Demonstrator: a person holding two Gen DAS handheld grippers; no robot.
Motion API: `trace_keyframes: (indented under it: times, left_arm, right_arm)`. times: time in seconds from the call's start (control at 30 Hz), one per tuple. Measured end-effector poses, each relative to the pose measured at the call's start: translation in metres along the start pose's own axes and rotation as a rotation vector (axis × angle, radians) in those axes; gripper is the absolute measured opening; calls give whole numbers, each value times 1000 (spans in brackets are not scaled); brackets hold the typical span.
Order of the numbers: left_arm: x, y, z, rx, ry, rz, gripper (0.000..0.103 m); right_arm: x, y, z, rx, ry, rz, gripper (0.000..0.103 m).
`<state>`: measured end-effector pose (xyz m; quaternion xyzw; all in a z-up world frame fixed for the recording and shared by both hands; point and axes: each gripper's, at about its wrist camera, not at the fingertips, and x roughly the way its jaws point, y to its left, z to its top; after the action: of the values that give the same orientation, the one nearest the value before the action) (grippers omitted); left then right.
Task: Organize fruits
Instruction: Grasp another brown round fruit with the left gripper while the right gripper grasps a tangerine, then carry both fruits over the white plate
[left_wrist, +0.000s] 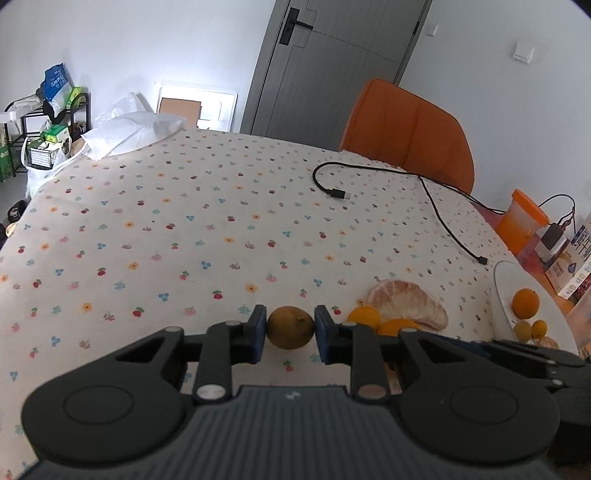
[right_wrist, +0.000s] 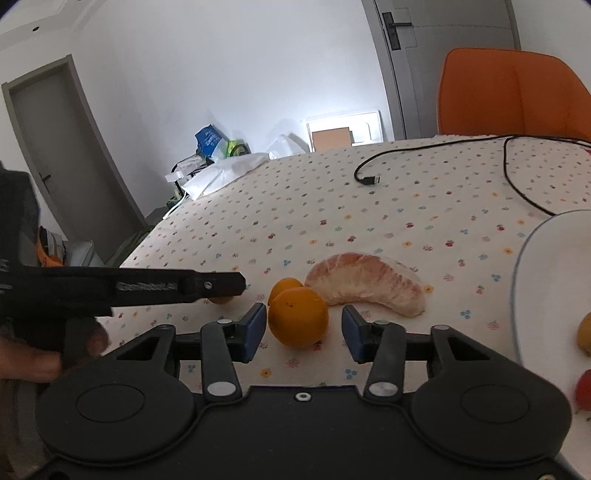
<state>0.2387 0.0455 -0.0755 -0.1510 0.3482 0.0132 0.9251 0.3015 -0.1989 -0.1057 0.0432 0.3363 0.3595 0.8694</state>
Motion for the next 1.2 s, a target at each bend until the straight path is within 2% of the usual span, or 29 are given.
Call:
trace_keyframes:
  times: [0.1, 0.33, 0.73, 1.2]
  left_arm:
    - [-9, -2, -1, -1, -13, -16, 26]
    - [-30, -19, -3, 24, -46, -54, 26]
    - [-54, -58, -11, 82, -85, -110, 26]
    - [-65, -96, -18, 127, -105, -150, 26]
  right_arm:
    - [-4, 1, 0, 7, -4, -18, 33]
    - [-44, -1, -3, 32, -96, -56, 33]
    - [-95, -11, -11, 45, -191, -91, 33]
    - [-136, -30, -23, 64, -245, -125, 33]
